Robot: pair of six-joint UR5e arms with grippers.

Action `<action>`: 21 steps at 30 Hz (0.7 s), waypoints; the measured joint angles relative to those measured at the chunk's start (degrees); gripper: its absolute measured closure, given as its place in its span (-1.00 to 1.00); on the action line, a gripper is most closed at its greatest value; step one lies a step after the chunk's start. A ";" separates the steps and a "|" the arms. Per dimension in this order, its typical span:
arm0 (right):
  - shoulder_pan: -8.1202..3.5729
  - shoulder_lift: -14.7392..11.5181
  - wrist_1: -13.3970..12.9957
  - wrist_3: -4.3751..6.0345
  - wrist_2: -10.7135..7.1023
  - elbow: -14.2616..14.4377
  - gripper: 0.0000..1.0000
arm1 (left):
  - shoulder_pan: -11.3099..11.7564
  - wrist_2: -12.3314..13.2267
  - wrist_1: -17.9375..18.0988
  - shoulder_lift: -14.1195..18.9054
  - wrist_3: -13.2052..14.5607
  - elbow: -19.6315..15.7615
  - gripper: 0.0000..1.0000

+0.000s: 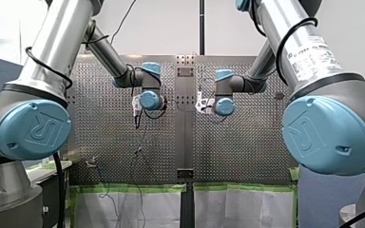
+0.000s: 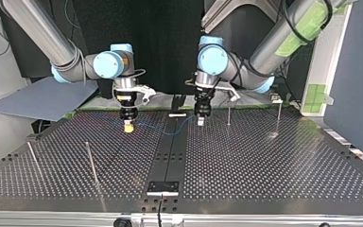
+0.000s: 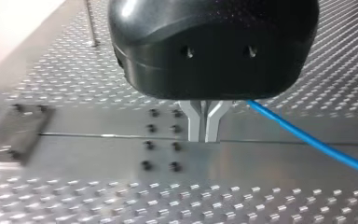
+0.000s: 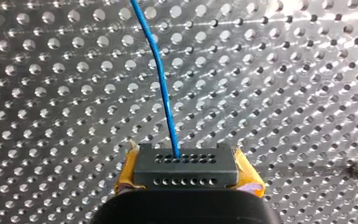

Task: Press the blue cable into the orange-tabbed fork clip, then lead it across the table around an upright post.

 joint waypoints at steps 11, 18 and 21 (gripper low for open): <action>0.06 -3.78 0.03 0.03 -0.24 -0.94 1.00 | -0.70 -1.10 -3.73 2.01 0.00 3.30 1.00; 0.20 -5.96 1.64 0.03 -0.43 -3.01 1.00 | -0.93 -1.74 -5.88 2.03 0.01 5.33 1.00; 0.21 -6.60 2.48 0.01 -0.46 -3.65 1.00 | -1.04 -2.30 -6.84 2.04 0.03 6.30 1.00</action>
